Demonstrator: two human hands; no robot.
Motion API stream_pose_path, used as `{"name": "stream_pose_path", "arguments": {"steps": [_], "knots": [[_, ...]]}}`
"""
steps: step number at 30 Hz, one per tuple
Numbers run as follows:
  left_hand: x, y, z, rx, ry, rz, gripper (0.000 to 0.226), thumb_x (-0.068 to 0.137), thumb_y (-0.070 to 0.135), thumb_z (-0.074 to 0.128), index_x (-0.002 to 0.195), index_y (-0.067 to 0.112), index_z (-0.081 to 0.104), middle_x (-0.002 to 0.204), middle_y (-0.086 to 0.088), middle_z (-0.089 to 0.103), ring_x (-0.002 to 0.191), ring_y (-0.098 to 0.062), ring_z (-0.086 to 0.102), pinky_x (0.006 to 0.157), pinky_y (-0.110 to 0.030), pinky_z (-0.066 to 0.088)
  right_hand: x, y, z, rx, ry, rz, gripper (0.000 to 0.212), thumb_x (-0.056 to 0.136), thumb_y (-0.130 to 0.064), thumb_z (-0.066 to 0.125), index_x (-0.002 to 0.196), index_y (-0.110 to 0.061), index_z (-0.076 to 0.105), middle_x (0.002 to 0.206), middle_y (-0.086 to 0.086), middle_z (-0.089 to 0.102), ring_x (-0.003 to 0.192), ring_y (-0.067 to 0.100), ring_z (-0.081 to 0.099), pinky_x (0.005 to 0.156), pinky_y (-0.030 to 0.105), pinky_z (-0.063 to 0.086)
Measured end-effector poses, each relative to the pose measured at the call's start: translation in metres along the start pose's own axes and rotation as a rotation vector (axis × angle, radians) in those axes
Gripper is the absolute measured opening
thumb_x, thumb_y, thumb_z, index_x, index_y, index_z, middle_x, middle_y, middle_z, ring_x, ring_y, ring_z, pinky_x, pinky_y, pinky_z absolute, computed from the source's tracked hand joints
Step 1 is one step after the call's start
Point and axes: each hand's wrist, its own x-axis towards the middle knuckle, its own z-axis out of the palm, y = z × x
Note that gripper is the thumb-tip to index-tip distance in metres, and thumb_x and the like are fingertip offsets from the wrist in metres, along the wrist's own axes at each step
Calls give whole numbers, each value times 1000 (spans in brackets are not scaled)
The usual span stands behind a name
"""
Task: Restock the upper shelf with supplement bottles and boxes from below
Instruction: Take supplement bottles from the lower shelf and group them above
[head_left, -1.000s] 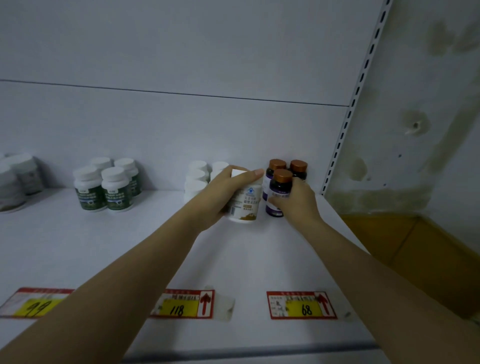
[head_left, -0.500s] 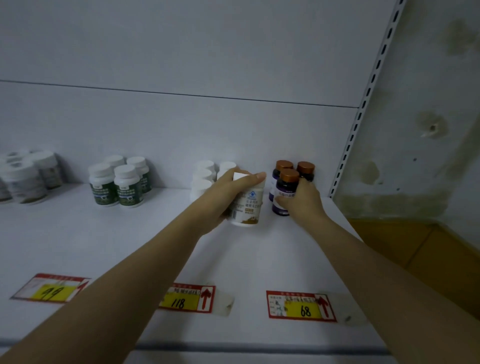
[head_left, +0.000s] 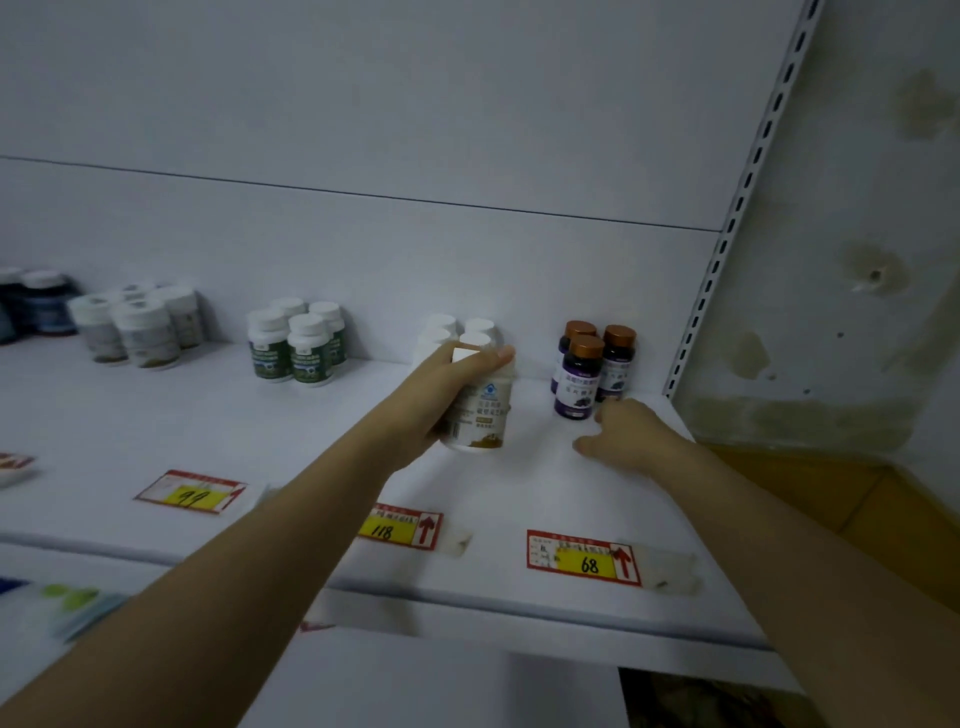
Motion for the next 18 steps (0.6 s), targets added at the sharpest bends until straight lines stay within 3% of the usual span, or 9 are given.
{"name": "stream_pose_path", "arguments": {"steps": [3,7,12,15,18], "knots": [[-19,7,-7,6,48,0,24,91,34,55,107,17,52,98,-9,65,83,-20,66,70,-30,55,-11,-16,-1,-52,-47,-51,54,87,-37,60,130,-7,48,129,13,53,114,28,53,97,34,47],[-48,17,-29,17,122,25,31,89,36,58,109,13,54,98,-8,67,88,-20,65,77,-34,55,-28,-47,-2,-96,-90,-106,61,89,-38,57,140,-9,39,140,13,43,124,28,47,102,33,43],[-93,25,-71,-13,208,46,26,86,39,60,100,16,57,88,-5,67,90,-24,64,87,-43,53,-52,-103,9,-158,-73,-182,58,90,-39,56,138,-9,42,140,13,45,124,28,49,100,34,44],[-128,32,-101,-73,230,59,19,90,34,57,102,19,59,84,-2,65,80,-20,63,69,-29,56,-67,-143,20,-154,-54,-226,53,90,-35,57,133,-7,47,135,13,51,119,28,52,99,33,45],[-166,39,-143,22,219,90,8,85,26,66,77,24,67,74,-3,61,76,-20,60,67,-29,52,-82,-193,29,-155,-36,-259,55,90,-37,56,134,-5,46,136,15,50,120,29,51,97,33,44]]}}
